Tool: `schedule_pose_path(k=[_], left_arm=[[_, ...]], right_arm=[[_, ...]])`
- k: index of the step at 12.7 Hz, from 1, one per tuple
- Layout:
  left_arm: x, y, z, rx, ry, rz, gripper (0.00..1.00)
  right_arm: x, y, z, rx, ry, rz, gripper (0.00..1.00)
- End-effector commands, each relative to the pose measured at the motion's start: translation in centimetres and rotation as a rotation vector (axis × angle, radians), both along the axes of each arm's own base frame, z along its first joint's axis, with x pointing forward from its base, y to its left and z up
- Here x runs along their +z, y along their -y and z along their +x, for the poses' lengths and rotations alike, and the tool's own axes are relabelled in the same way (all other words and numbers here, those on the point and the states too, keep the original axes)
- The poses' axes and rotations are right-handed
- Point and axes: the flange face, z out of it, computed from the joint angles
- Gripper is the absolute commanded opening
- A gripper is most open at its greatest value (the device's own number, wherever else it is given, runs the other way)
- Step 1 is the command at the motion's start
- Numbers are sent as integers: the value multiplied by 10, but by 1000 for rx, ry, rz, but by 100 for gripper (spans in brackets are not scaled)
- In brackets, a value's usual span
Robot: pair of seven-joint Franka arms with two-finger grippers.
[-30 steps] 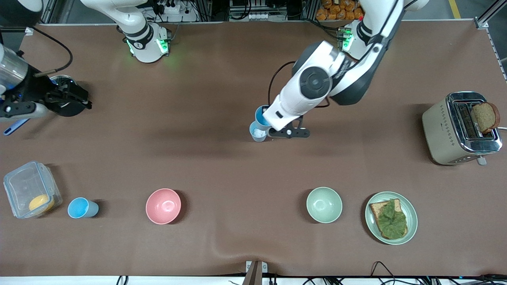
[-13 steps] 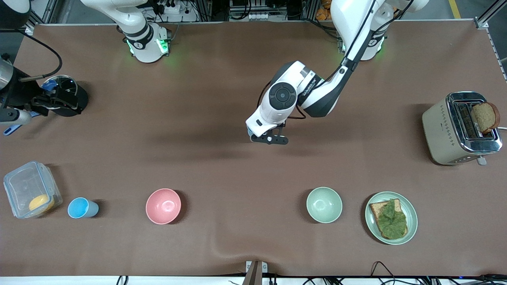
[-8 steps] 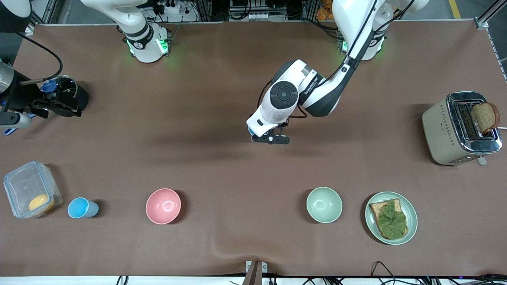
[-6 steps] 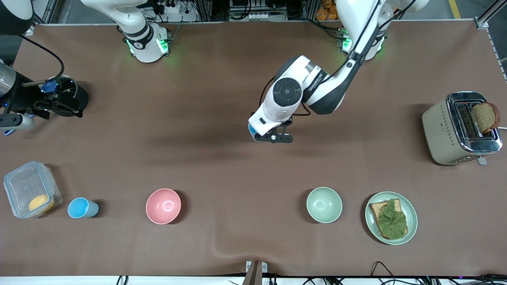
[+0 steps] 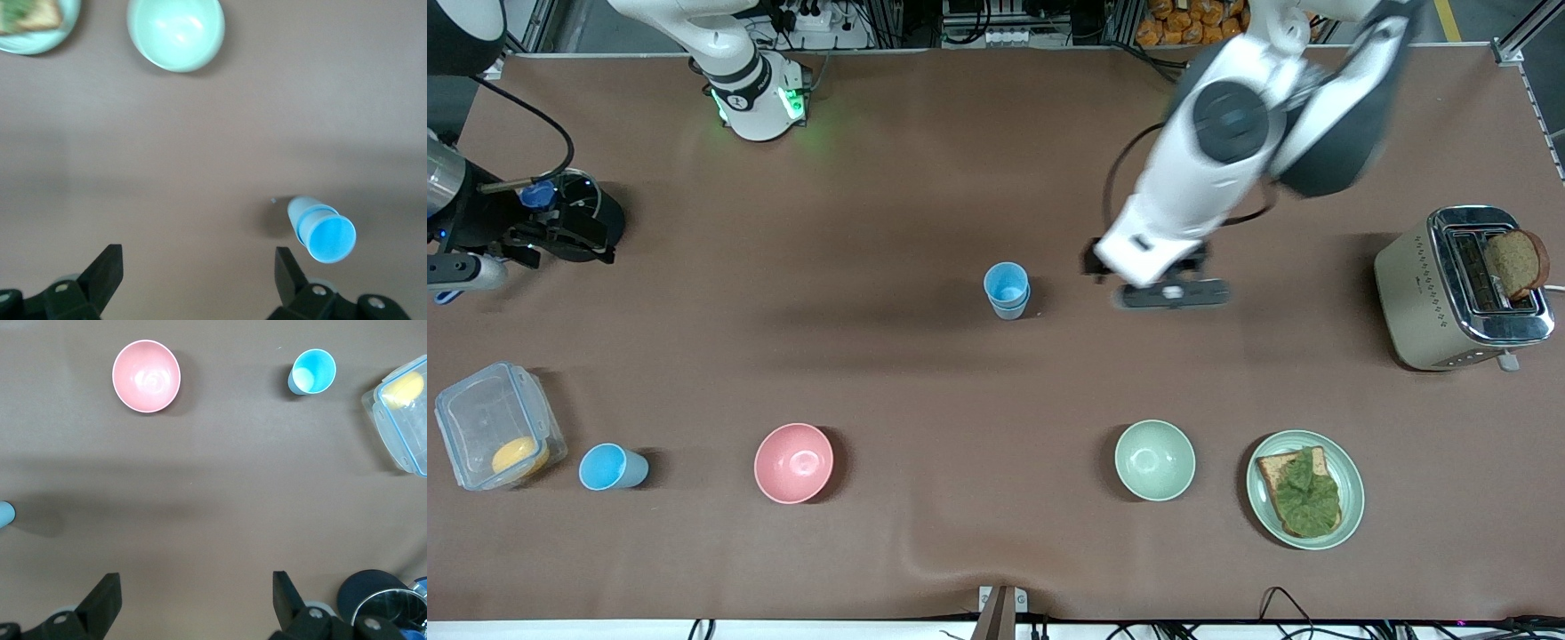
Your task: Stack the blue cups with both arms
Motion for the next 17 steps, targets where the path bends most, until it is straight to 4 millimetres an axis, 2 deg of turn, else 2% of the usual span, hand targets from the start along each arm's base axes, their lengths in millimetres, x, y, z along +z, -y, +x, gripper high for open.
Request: schedule_pose_path(k=[1,2,4,6,7,9,10,11,12,14,17], left_arm=[[36,-80,33,96,45,5,100],[42,-103,38,94,23,14,100],[57,-117,35,70,28,15,100],[73,-148,33,106,33,22,100],[76,-153,32,90,27,26,100],[91,-176,26,108,22,26,100],[94,-180,23,105,16,24,100],[109,-193,16,67,32,21,100],[119,-219,11,17,44,17,100],[127,-233,0,-22,52,19,100],[128,-240,-14,-52,33,25,100]], right_arm=[[2,0,4,-10,-2,-22,100],[1,0,4,-10,-4,-22,100],[2,0,4,-10,-1,-22,100],[1,0,5,-11,-3,-22,100],[1,1,4,-11,-4,-22,100],[1,1,4,-11,-4,-22,100],[1,1,4,-11,-4,-22,100],[1,0,4,-11,-4,-20,100],[1,1,4,-13,-4,-20,100],[1,1,4,-13,-4,-22,100],[1,0,4,-11,-4,-20,100]])
